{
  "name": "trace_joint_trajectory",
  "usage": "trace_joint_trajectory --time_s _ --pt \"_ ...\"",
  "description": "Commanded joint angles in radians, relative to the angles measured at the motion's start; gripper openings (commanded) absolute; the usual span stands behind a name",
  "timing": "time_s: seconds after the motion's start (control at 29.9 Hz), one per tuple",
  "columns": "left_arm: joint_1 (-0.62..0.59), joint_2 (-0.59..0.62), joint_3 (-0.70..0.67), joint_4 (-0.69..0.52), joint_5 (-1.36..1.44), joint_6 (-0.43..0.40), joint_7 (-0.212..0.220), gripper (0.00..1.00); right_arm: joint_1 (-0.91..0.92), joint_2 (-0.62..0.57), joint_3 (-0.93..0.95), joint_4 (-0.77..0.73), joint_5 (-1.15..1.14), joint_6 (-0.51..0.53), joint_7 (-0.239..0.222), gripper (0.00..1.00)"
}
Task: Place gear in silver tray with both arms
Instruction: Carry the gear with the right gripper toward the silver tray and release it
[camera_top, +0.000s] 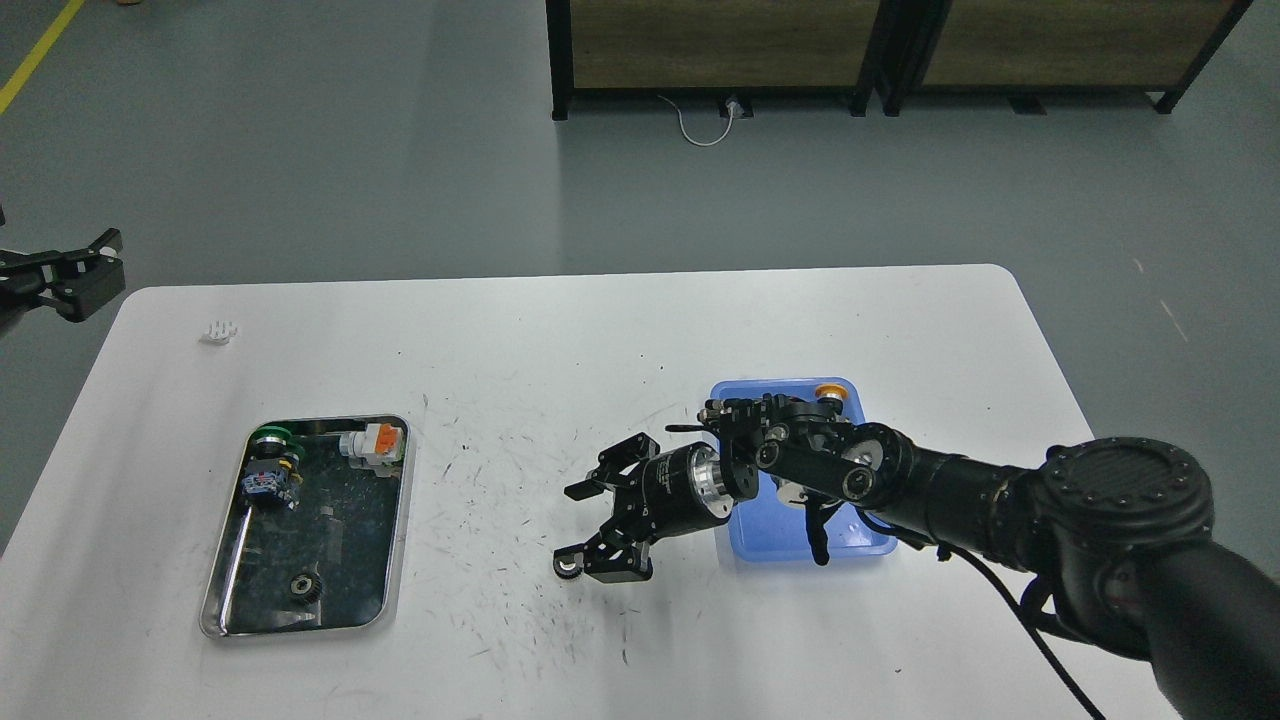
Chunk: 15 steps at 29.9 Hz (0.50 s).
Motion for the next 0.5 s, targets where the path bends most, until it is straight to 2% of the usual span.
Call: trace_joint_trajectory --time_s 0.0,0.1,0.33,0.47 --pt "-0.002 0.000 0.002 -0.008 0.000 -0.004 -0.004 0.99 0.003 0.000 0.012 -0.006 0.002 -0.024 0.001 0.78" --pt "-0.007 0.005 0.000 -0.017 -0.003 -0.024 -0.010 0.98 0.016 0.000 0.048 -0.009 0.002 -0.036 -0.002 0.81" --pt "-0.008 0.025 0.006 -0.125 0.011 -0.111 -0.031 0.98 0.082 -0.187 0.151 -0.007 0.031 -0.036 -0.001 0.82" --pt "-0.007 0.020 0.013 -0.212 0.076 -0.126 -0.039 0.98 0.125 -0.277 0.217 -0.010 0.069 -0.039 -0.004 0.82"
